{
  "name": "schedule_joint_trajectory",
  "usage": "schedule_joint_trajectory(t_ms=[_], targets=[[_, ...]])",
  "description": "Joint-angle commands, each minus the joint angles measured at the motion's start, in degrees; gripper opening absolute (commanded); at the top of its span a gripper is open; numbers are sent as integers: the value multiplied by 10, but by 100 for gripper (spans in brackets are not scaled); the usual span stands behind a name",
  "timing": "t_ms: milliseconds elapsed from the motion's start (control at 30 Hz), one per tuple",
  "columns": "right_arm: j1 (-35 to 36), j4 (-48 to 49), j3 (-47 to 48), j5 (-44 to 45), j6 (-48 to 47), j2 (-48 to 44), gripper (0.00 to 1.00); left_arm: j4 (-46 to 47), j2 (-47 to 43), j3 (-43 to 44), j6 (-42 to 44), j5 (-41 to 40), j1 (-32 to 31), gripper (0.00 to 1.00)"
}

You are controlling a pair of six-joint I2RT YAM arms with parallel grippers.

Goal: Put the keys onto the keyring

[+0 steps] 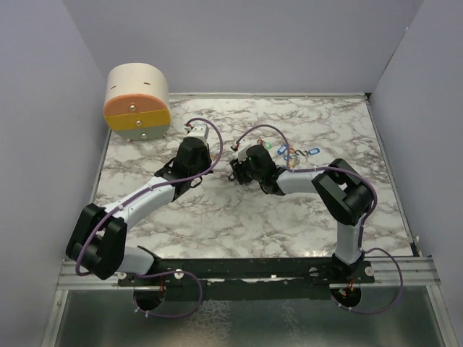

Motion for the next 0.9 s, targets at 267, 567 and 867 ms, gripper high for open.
schedule_joint_trajectory(t_ms=[267,567,867], targets=[[0,43,12,19,-16,35,31,11,14,5,6,-6,2,0],[1,72,1,32,-11,29,13,13,21,6,6,-5,1,0],[0,112,-39,42,0,-20,1,14,22,7,6,-4,1,0]])
